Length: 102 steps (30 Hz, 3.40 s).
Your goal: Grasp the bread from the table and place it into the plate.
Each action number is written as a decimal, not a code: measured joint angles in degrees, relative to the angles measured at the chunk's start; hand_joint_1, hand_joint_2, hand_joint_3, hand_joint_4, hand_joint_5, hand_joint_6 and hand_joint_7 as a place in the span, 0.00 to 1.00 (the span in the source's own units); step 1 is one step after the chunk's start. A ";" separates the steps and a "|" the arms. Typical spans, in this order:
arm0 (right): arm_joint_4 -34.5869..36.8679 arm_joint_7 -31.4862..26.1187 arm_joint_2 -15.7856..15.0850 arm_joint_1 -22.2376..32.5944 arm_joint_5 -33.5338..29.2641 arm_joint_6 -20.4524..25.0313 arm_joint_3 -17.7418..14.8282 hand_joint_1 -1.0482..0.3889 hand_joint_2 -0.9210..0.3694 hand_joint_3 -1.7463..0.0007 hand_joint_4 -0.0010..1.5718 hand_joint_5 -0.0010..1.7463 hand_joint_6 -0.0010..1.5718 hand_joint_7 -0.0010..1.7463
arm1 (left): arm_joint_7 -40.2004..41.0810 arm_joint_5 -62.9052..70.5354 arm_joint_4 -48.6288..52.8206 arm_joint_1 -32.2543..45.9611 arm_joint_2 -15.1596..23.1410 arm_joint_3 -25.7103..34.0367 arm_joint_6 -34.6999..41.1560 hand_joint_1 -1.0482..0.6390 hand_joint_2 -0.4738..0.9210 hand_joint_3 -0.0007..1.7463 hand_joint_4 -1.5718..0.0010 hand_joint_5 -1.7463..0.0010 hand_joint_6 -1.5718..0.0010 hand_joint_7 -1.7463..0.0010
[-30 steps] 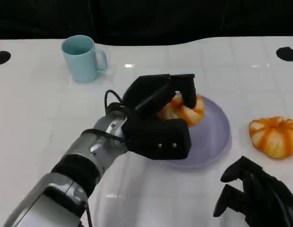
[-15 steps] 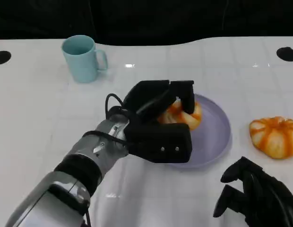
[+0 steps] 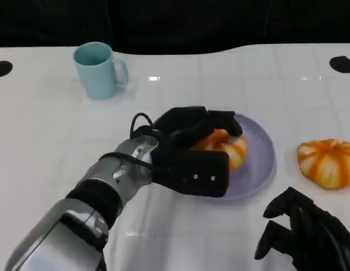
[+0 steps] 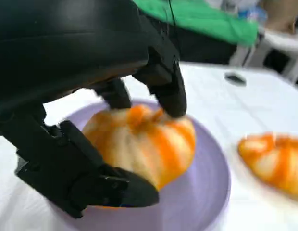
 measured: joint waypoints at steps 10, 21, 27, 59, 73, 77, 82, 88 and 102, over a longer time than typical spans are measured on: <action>-0.03 0.00 0.00 0.00 -0.03 0.00 -0.01 0.36 0.00 0.73 0.38 1.00 0.25 0.97 | -3.71 -0.64 -1.12 -0.75 1.26 0.24 0.33 0.04 1.00 0.33 1.00 1.00 0.98 0.97; -0.04 0.04 0.00 0.05 0.04 0.00 -0.11 0.36 0.00 0.72 0.39 1.00 0.26 0.97 | -6.38 -3.33 -6.61 1.72 4.30 1.71 -1.41 0.07 1.00 0.32 0.97 0.98 0.97 0.96; -0.07 0.04 -0.02 0.01 0.04 0.01 -0.32 0.36 0.00 0.73 0.39 1.00 0.26 0.97 | -8.71 -7.18 -11.14 5.26 6.35 4.17 -3.08 0.09 1.00 0.29 0.93 0.96 0.93 0.95; -1.39 0.00 -0.28 0.26 -0.04 0.31 -0.29 0.37 0.00 0.71 0.40 1.00 0.25 0.99 | -20.82 -48.42 -48.90 40.04 -1.22 23.14 7.37 0.25 1.00 0.26 0.55 0.00 0.60 0.12; -1.90 0.03 -0.40 0.64 -0.07 0.34 -0.29 0.37 0.00 0.72 0.40 1.00 0.26 0.98 | -21.89 -55.77 -61.71 51.10 -2.41 25.29 19.59 0.25 1.00 0.22 0.49 0.00 0.62 0.00; -2.16 -0.01 -0.37 1.07 -0.09 0.34 -0.13 0.37 0.00 0.72 0.40 1.00 0.26 0.98 | -24.50 -60.88 -65.04 55.67 -2.27 26.22 22.50 0.27 1.00 0.23 0.50 0.00 0.62 0.00; -2.22 -0.03 -0.33 1.05 -0.09 0.34 0.15 0.36 0.00 0.72 0.40 1.00 0.26 0.98 | -25.39 -63.22 -66.29 59.17 -1.61 27.82 25.18 0.28 1.00 0.23 0.51 0.00 0.65 0.00; -2.24 0.03 -0.35 1.08 -0.08 0.30 0.12 0.36 0.00 0.72 0.40 1.00 0.26 0.97 | -26.84 -64.86 -67.27 62.60 -0.97 28.28 27.69 0.28 1.00 0.23 0.52 0.00 0.66 0.00; -2.31 0.09 -0.41 1.05 0.24 0.40 -0.42 0.36 0.00 0.73 0.40 1.00 0.27 0.95 | -28.83 -64.98 -67.64 64.02 -0.60 28.11 28.59 0.28 1.00 0.21 0.52 0.00 0.66 0.00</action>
